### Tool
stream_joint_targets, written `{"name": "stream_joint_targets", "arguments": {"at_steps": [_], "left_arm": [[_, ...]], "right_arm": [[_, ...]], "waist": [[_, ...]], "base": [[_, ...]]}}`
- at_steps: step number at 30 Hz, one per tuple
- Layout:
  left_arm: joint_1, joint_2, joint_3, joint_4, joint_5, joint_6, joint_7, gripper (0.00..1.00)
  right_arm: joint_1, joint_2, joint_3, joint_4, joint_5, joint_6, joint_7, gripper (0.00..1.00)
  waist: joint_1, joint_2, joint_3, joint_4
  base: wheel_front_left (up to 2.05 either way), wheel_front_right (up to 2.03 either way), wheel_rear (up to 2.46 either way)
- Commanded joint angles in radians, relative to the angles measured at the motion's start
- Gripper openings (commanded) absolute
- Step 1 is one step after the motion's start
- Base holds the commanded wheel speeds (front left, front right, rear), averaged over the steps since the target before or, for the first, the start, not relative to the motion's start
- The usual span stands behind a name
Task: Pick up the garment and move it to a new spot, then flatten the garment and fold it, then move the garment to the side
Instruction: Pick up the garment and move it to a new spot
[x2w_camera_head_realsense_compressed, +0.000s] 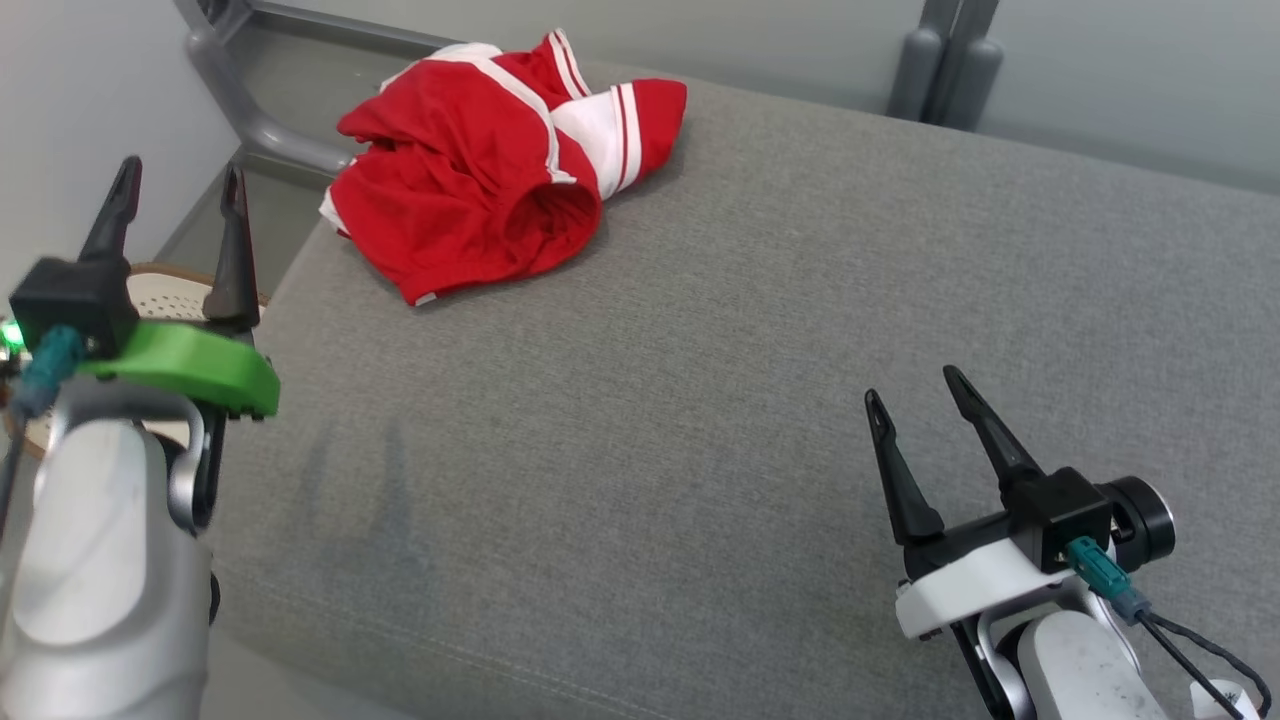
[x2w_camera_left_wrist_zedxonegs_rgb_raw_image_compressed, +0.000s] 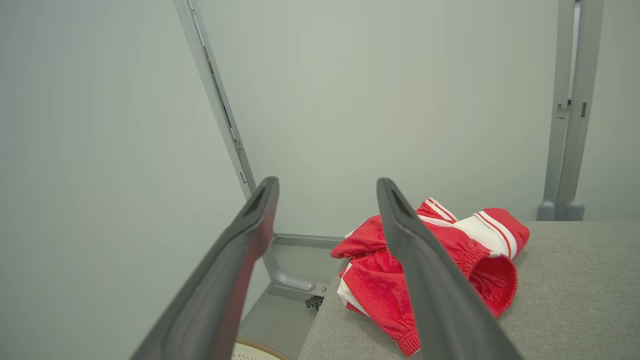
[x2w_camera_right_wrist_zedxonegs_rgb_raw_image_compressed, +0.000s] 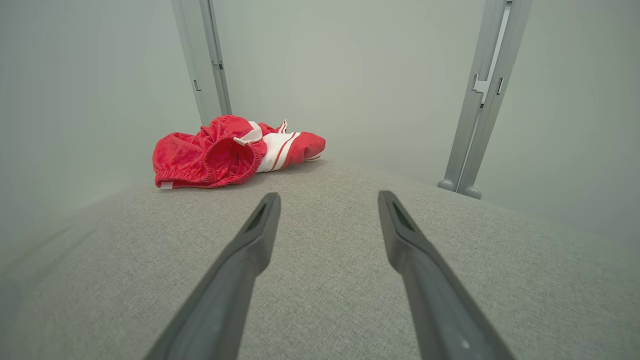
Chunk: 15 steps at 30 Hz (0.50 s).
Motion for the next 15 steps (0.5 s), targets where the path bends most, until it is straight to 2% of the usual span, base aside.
{"name": "stream_joint_targets", "arguments": {"at_steps": [1, 7, 15], "left_arm": [[-0.055, 0.012, -0.009, 0.034, -0.02, -0.006, 0.024, 1.0], [-0.241, 0.06, -0.041, 0.156, -0.099, -0.016, 0.113, 1.0], [-0.344, 0.124, -0.236, 0.229, -0.258, -0.015, 0.207, 1.0]], "right_arm": [[-0.022, -0.004, -0.005, -0.008, -0.012, 0.0, -0.003, 1.0], [-0.079, -0.004, -0.016, -0.032, -0.047, 0.0, -0.003, 1.0], [-0.142, -0.004, -0.032, -0.064, -0.069, 0.0, -0.003, 1.0]], "waist": [[0.0, 0.0, 0.093, -0.083], [0.0, 0.0, 0.202, -0.152], [0.0, 0.0, 0.32, -0.209]], "base": [[0.0, 0.0, 0.0], [0.0, 0.0, 0.0], [0.0, 0.0, 0.0]]}}
